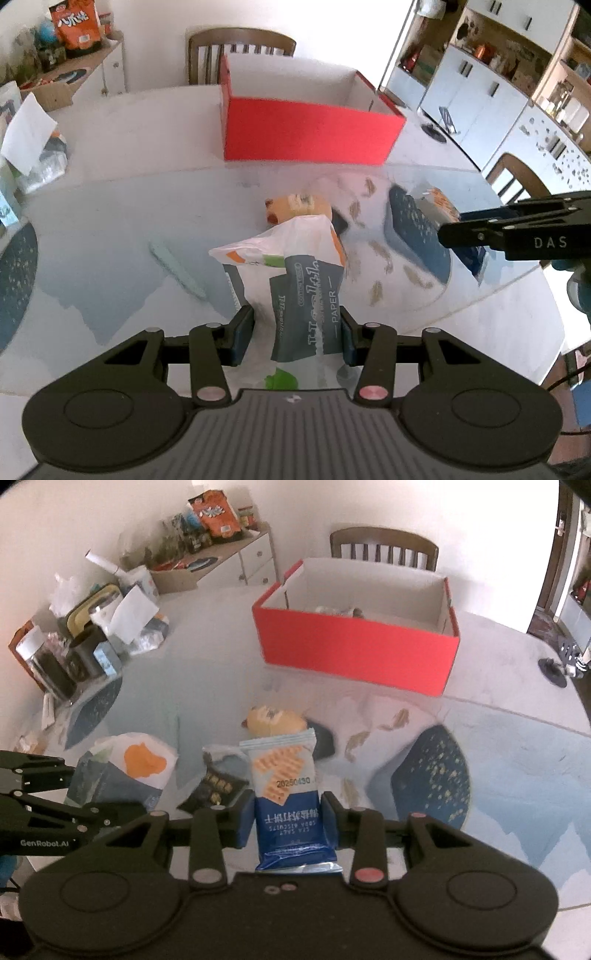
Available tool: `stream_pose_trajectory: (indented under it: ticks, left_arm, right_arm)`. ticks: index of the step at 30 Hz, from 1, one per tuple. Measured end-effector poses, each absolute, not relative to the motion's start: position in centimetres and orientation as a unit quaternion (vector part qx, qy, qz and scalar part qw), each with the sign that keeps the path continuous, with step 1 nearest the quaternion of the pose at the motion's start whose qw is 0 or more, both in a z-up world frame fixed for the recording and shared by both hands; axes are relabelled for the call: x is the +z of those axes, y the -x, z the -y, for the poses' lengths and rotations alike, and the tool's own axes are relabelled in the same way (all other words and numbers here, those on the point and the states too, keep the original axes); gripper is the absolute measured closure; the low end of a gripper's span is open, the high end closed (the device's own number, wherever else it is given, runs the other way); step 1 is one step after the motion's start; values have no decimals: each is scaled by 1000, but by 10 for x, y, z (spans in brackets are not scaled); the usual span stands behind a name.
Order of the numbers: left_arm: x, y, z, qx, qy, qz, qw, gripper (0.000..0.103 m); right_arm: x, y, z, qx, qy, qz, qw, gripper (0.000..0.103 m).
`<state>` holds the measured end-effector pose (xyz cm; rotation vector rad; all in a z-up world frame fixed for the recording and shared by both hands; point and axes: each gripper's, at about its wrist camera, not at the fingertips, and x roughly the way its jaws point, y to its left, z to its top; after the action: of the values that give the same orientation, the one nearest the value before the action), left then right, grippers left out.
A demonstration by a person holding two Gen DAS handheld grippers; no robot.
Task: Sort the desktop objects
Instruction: 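Lift both held packets and carry them over the red box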
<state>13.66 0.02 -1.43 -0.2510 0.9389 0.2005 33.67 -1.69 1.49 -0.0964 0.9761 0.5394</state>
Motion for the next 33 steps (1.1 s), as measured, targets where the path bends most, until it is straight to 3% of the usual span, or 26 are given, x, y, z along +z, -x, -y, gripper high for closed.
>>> stream_pose_trajectory:
  ticks: [33]
  left_arm:
    - [47, -260, -27, 103, 116, -404, 902, 57]
  right_arm:
    - [78, -457, 32, 266, 16, -432, 862, 66]
